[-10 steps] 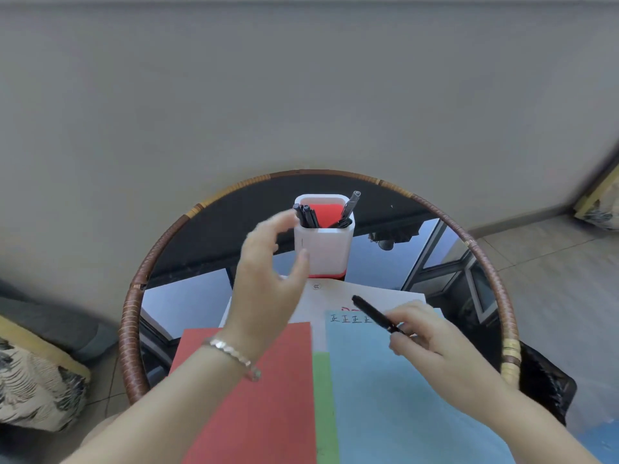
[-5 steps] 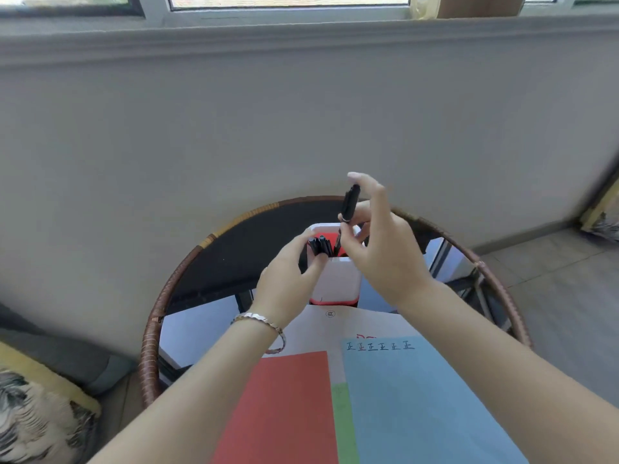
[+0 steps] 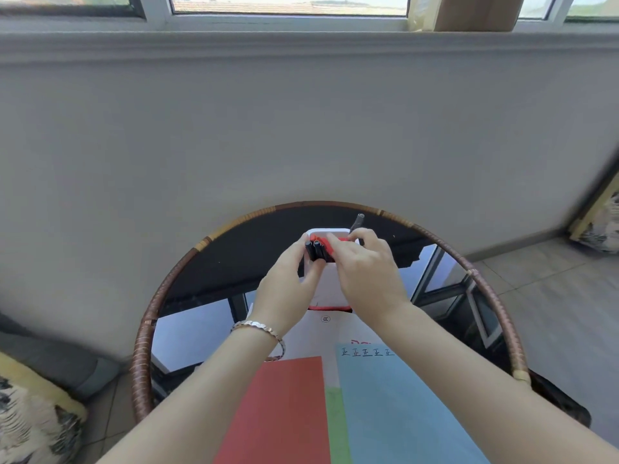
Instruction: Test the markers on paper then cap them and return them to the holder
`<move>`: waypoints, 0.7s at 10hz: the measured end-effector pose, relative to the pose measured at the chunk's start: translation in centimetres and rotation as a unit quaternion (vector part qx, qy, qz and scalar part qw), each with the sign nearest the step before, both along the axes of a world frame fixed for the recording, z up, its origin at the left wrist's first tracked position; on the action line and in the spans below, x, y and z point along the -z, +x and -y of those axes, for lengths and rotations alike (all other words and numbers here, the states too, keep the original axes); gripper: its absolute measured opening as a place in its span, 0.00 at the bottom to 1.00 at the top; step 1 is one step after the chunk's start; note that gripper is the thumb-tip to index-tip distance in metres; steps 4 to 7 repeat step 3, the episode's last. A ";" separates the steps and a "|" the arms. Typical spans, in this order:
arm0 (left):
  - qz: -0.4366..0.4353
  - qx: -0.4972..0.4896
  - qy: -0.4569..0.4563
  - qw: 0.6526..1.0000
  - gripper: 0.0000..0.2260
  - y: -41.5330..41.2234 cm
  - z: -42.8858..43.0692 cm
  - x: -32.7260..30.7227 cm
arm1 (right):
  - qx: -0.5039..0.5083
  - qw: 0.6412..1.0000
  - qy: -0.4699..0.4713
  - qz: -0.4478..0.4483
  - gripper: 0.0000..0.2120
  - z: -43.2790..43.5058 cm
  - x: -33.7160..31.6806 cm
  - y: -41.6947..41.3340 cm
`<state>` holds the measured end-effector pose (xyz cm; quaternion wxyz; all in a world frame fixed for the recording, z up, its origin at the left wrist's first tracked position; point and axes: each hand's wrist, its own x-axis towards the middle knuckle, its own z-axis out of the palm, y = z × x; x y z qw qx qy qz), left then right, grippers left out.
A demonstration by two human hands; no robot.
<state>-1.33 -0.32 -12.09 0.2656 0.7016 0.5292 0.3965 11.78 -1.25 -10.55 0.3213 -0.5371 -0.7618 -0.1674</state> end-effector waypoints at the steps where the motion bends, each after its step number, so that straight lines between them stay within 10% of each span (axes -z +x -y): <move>1: -0.009 0.004 0.009 1.000 0.16 0.0 0.0 -0.1 | -0.034 0.997 -0.053 -0.038 0.15 1.1 -1.0 0.4; 3: 0.088 -0.055 -0.041 0.994 0.14 -1.1 0.2 -4.4 | -0.084 0.932 -0.309 -0.169 0.08 4.3 -6.8 4.3; 7: 0.088 -0.055 -0.041 0.994 0.14 -1.1 0.2 -4.4 | -0.084 0.932 -0.309 -0.169 0.08 4.3 -6.8 4.3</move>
